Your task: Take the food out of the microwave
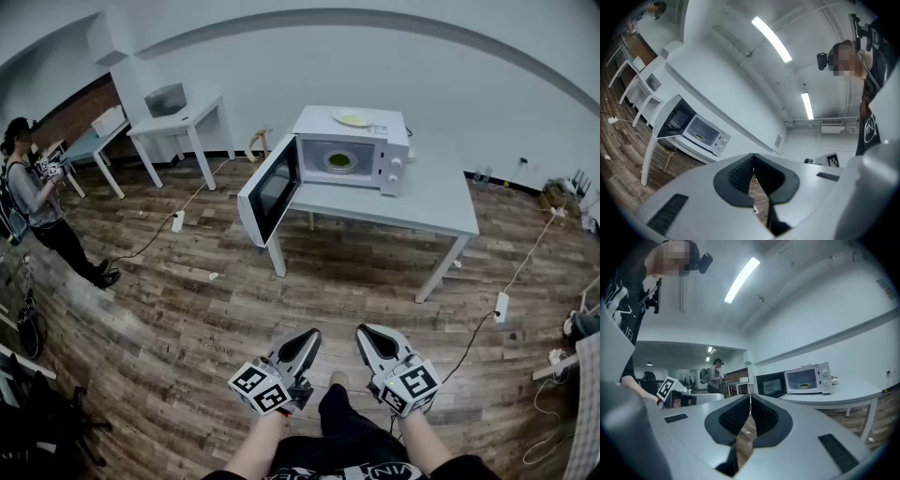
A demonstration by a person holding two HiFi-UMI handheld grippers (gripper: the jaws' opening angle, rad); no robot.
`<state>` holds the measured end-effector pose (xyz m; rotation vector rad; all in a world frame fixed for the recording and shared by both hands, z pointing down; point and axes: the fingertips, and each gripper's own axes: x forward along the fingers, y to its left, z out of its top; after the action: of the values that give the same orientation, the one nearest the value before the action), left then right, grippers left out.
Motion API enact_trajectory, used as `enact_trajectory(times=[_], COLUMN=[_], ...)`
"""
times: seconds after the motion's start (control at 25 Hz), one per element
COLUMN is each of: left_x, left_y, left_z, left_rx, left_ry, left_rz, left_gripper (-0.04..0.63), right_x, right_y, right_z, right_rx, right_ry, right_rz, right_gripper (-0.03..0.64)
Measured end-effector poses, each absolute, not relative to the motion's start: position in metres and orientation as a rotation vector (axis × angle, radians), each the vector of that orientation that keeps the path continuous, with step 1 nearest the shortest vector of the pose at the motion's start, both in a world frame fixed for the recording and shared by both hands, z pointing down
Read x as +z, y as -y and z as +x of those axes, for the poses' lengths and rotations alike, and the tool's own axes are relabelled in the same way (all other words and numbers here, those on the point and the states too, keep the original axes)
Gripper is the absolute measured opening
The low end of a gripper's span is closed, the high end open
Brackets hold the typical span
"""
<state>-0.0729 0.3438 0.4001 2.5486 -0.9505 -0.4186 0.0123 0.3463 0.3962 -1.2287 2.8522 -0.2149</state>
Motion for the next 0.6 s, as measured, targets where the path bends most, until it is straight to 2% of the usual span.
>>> enact_trajectory(times=[0.6], left_x=[0.405], left_y=[-0.195], left_z=[-0.047], left_rx=[-0.288], left_ry=[0.996], left_rz=[2.592], left_gripper=[0.009], right_x=[0.405], right_y=[-0.203], right_z=[0.023], right_rx=[-0.212], right_ry=[-2.843], right_rz=[-1.267], right_gripper=[0.035])
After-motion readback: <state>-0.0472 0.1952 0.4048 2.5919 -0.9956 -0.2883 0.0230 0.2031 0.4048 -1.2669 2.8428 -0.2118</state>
